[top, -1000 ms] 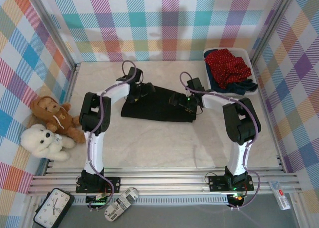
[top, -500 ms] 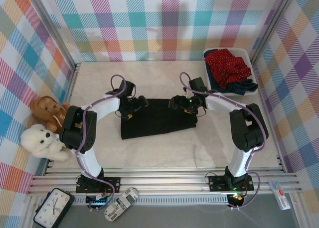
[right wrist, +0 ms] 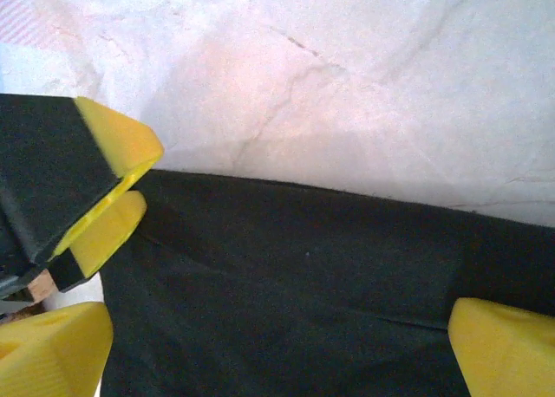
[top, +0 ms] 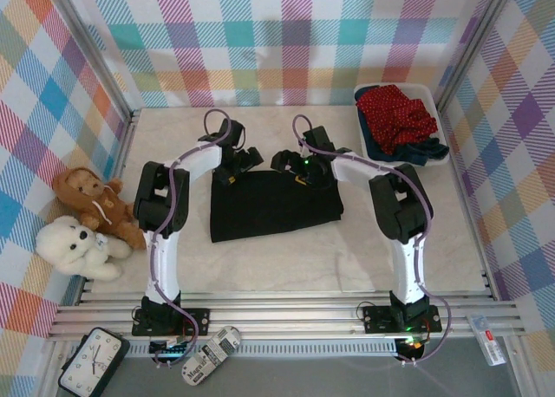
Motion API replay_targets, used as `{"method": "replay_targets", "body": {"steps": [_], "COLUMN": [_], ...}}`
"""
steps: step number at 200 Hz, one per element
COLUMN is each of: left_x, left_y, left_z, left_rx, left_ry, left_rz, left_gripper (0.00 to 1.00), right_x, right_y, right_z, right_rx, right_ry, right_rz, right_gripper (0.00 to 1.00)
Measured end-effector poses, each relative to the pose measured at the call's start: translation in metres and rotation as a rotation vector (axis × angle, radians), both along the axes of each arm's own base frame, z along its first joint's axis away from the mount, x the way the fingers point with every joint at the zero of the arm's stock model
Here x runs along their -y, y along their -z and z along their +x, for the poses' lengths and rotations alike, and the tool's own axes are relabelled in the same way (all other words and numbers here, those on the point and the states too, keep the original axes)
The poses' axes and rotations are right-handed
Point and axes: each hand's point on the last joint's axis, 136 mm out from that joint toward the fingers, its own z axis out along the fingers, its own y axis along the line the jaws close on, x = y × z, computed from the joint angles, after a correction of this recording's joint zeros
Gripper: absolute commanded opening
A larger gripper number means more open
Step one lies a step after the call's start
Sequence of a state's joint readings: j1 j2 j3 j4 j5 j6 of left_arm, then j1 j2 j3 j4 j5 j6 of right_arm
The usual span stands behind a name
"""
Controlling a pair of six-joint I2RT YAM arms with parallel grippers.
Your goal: Fold and stack the skirts
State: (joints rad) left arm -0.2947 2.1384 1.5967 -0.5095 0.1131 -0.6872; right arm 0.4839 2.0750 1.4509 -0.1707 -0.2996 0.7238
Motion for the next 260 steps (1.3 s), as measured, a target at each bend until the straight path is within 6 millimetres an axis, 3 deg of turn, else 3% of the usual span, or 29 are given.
{"method": "replay_targets", "body": {"steps": [25,62,103,142,166,180,201,221,239,260], "left_x": [-0.006,-0.008,-0.006,-0.002,-0.001,-0.002,0.014,0.045,0.074,0.102], "left_y": [0.002,0.002,0.001,-0.007,-0.016,-0.032,-0.071,-0.098,-0.096,-0.067], "left_z": [0.006,0.010,0.012,0.012,-0.003,-0.012,-0.028,-0.052,-0.076,-0.104], "left_rx": [0.015,0.042,0.059,0.048,0.011,0.013,0.066,0.104,0.087,-0.002], "left_ry": [-0.016,0.001,0.034,0.070,0.089,0.100,0.144,0.226,0.311,0.395], "left_rz": [0.011,0.023,0.026,-0.027,-0.027,-0.006,0.012,0.009,-0.004,-0.014], "left_gripper": [1.00,1.00,1.00,1.00,1.00,1.00,1.00,0.91,0.82,0.76], "right_x": [0.016,0.048,0.094,0.111,0.126,0.135,0.145,0.149,0.148,0.145], "right_y": [0.014,0.019,0.018,0.009,0.003,-0.001,0.000,0.008,0.016,0.021], "right_z": [0.025,0.031,0.012,-0.014,-0.039,-0.055,-0.080,-0.097,-0.104,-0.107], "right_rx": [-0.010,-0.032,-0.050,-0.049,-0.059,-0.061,-0.077,-0.103,-0.131,-0.148], "right_ry": [0.103,0.195,0.277,0.280,0.313,0.343,0.386,0.420,0.439,0.453], "right_rz": [-0.070,-0.099,-0.171,-0.192,-0.210,-0.209,-0.181,-0.149,-0.116,-0.081], "right_gripper": [0.99,0.99,0.99,0.99,0.99,0.98,0.90,0.89,0.87,0.85]}}
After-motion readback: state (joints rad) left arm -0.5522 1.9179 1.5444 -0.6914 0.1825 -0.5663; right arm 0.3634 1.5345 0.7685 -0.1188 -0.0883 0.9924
